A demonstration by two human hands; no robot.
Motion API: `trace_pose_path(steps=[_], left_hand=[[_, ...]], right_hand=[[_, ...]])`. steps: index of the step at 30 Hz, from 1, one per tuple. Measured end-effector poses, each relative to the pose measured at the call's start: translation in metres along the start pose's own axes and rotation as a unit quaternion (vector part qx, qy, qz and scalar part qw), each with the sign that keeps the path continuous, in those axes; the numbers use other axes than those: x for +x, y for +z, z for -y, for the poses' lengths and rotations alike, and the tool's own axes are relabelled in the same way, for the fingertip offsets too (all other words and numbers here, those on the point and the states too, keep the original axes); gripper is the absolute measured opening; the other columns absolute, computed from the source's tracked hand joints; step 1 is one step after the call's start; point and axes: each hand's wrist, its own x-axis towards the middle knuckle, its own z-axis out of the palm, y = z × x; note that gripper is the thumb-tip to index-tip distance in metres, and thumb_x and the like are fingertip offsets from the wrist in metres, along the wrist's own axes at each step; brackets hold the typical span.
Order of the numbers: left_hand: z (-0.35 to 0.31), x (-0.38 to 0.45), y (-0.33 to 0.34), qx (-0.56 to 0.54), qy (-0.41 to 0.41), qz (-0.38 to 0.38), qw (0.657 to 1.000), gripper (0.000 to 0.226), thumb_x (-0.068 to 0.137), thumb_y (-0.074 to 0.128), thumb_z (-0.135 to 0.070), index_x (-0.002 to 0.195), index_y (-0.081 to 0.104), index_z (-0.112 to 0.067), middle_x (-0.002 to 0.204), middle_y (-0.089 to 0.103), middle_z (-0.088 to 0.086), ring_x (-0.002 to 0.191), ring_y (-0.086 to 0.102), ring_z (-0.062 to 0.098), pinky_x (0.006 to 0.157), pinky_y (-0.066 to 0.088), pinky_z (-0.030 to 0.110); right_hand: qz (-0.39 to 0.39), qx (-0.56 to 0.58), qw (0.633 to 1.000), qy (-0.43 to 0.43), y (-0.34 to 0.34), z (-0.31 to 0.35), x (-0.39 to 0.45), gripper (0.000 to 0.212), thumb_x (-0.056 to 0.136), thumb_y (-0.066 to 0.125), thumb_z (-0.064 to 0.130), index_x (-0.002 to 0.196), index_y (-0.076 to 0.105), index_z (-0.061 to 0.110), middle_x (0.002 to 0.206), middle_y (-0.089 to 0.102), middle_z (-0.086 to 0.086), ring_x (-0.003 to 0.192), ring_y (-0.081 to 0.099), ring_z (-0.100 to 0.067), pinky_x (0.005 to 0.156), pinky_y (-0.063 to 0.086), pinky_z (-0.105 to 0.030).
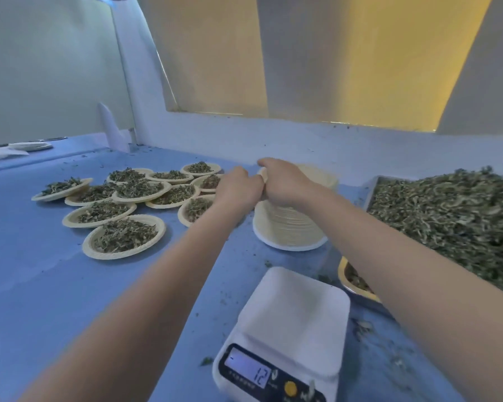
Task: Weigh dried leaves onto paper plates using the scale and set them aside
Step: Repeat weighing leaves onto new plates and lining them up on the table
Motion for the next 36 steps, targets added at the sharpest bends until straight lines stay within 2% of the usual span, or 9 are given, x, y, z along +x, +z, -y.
trace_pose_path(steps=[4,6,11,15,19,26,30,33,36], left_hand=[[-0.027,0.002,0.022,0.016,0.004,0.01,1.0,0.042,0.09,0.042,-0.026,0.128,0.047,-0.007,0.129,0.051,0.016,0.119,0.046,0.033,0.099,0.038,0.038],[-0.033,0.008,0.032,0.035,0.0,0.001,0.999,0.037,0.089,0.043,-0.026,0.119,0.05,-0.005,0.125,0.051,0.019,0.116,0.046,0.035,0.1,0.038,0.04],[-0.029,0.026,0.055,-0.013,-0.037,-0.015,0.999,0.052,0.087,0.051,-0.025,0.129,0.042,0.005,0.132,0.048,0.02,0.12,0.046,0.036,0.095,0.04,0.038],[-0.023,0.034,0.066,-0.05,-0.066,-0.003,0.997,0.051,0.084,0.049,-0.022,0.127,0.042,0.006,0.126,0.052,0.023,0.116,0.051,0.039,0.092,0.043,0.046],[-0.02,0.041,0.073,-0.067,-0.081,-0.006,0.994,0.061,0.086,0.044,-0.017,0.141,0.024,0.002,0.135,0.043,0.021,0.122,0.043,0.039,0.099,0.039,0.048],[-0.024,0.043,0.074,-0.032,-0.083,-0.045,0.995,0.052,0.086,0.038,-0.012,0.135,0.036,0.006,0.142,0.038,0.022,0.13,0.034,0.038,0.107,0.032,0.049],[-0.036,0.038,0.064,-0.001,-0.071,-0.041,0.997,0.055,0.089,0.034,-0.014,0.141,0.029,0.005,0.151,0.025,0.017,0.139,0.021,0.036,0.112,0.023,0.05],[-0.045,0.031,0.054,-0.006,-0.067,-0.051,0.996,0.049,0.088,0.036,-0.013,0.133,0.04,0.006,0.141,0.04,0.019,0.132,0.033,0.037,0.108,0.029,0.052],[-0.048,0.019,0.045,-0.021,-0.051,-0.052,0.997,0.049,0.086,0.037,-0.009,0.128,0.042,0.014,0.133,0.045,0.028,0.127,0.039,0.041,0.104,0.034,0.052]], right_hand=[[-0.038,0.017,0.999,0.018,-0.023,-0.037,-0.007,0.056,0.088,0.06,0.015,0.14,0.042,0.008,0.144,0.044,-0.009,0.132,0.04,-0.022,0.098,0.031,-0.024],[-0.045,0.008,0.999,0.031,-0.028,-0.055,-0.005,0.054,0.089,0.06,0.024,0.139,0.045,0.011,0.145,0.044,-0.005,0.132,0.04,-0.021,0.099,0.032,-0.024],[-0.062,-0.064,0.994,0.06,-0.019,-0.093,0.008,0.055,0.095,0.046,0.043,0.136,0.044,0.006,0.143,0.042,-0.009,0.134,0.035,-0.026,0.107,0.027,-0.036],[-0.076,0.023,0.984,0.159,-0.01,-0.114,0.025,0.056,0.094,0.047,0.039,0.132,0.037,-0.001,0.132,0.041,-0.014,0.123,0.039,-0.03,0.088,0.036,-0.035],[-0.069,0.169,0.957,0.225,-0.002,-0.123,0.033,0.07,0.087,0.051,0.022,0.144,0.018,-0.001,0.124,0.04,-0.014,0.108,0.043,-0.028,0.071,0.034,-0.03],[-0.093,0.175,0.952,0.231,-0.003,-0.121,0.031,0.057,0.09,0.042,0.017,0.141,0.024,-0.002,0.137,0.038,-0.015,0.125,0.039,-0.03,0.09,0.033,-0.032],[-0.107,0.173,0.956,0.212,-0.017,-0.112,0.026,0.062,0.089,0.043,0.014,0.145,0.019,0.002,0.146,0.03,-0.014,0.128,0.036,-0.031,0.106,0.035,-0.047],[-0.144,0.198,0.949,0.198,-0.031,-0.104,0.019,0.056,0.088,0.04,0.012,0.141,0.026,0.004,0.139,0.036,-0.012,0.119,0.043,-0.031,0.092,0.041,-0.041],[-0.167,0.232,0.941,0.182,-0.04,-0.093,0.004,0.055,0.089,0.039,0.009,0.142,0.026,0.005,0.136,0.037,-0.01,0.098,0.048,-0.024,0.061,0.038,-0.028]])
